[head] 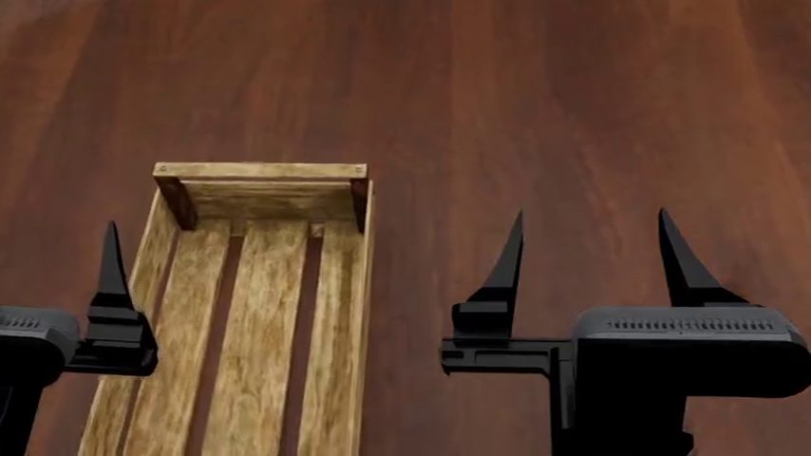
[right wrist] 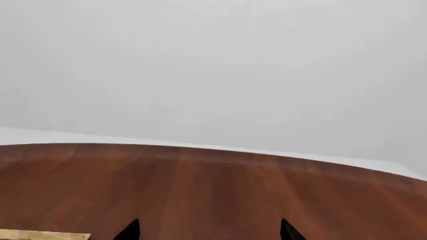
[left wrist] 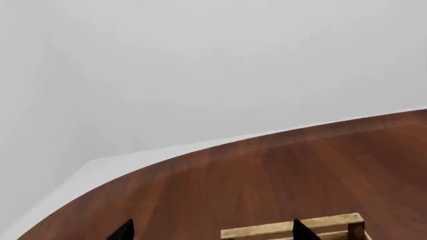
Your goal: Stack the left bowl on the right bowl and place them in the tray.
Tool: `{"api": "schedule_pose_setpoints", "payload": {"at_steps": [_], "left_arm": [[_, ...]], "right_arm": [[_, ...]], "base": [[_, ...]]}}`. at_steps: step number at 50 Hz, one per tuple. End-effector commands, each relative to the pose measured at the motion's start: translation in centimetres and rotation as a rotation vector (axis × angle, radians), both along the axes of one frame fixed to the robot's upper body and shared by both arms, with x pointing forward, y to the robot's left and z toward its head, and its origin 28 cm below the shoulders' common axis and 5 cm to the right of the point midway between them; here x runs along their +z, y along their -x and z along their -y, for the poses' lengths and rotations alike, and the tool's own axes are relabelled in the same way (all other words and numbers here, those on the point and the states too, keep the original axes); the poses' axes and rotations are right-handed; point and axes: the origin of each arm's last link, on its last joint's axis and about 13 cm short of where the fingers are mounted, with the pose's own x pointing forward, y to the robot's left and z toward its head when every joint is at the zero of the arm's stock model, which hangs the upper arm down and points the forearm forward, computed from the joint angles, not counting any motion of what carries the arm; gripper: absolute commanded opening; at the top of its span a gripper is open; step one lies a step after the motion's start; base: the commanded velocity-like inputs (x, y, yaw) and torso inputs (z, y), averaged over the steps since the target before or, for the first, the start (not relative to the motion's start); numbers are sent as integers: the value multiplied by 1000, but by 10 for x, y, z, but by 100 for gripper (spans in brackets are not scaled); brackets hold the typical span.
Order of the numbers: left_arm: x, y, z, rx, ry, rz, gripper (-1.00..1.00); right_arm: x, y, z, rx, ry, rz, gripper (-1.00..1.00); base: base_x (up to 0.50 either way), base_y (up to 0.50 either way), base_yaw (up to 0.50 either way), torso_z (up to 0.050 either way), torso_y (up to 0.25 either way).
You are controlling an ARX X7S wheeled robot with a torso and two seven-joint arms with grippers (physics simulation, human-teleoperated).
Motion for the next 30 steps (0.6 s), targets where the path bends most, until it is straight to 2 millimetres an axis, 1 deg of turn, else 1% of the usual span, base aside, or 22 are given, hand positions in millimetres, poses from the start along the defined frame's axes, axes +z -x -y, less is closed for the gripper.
{"api": "schedule_pose_setpoints", "payload": {"at_steps": [1,10,13,15,16,17,19,23,26,30], "left_arm": [[0,0,0,-1,-7,-2,100],[1,0,-1,12,-5,-2,100],[1,0,-1,16,-9,-3,100],[2,0,-2,30,28,14,100],[2,-1,-2,24,40,6,100],[2,-2,-2,43,-1,-27,100],[2,-3,-2,83,-45,-9,100],[4,-1,-1,63,-42,10,100],[5,-1,-1,70,-42,9,100],[5,-1,-2,77,-42,8,100]], "right_arm": [[0,0,0,4,-2,-3,100],[1,1,0,-1,-2,-3,100],[1,2,-1,26,4,0,100],[2,2,-1,11,12,-11,100],[2,2,-1,10,14,-12,100],[2,3,-2,-1,19,-22,100],[3,2,-3,-4,29,-44,100],[7,5,-4,-30,53,-104,100],[13,8,-5,-29,75,-151,100],[26,16,-7,-46,119,-162,100]], "base": [[0,0,0,0,-250],[-1,0,0,0,-250],[0,0,0,0,-250],[0,0,0,0,-227],[0,0,0,0,-51],[-12,0,0,0,0],[0,0,0,0,0],[0,0,0,0,0],[0,0,0,0,0],[0,0,0,0,0]]}}
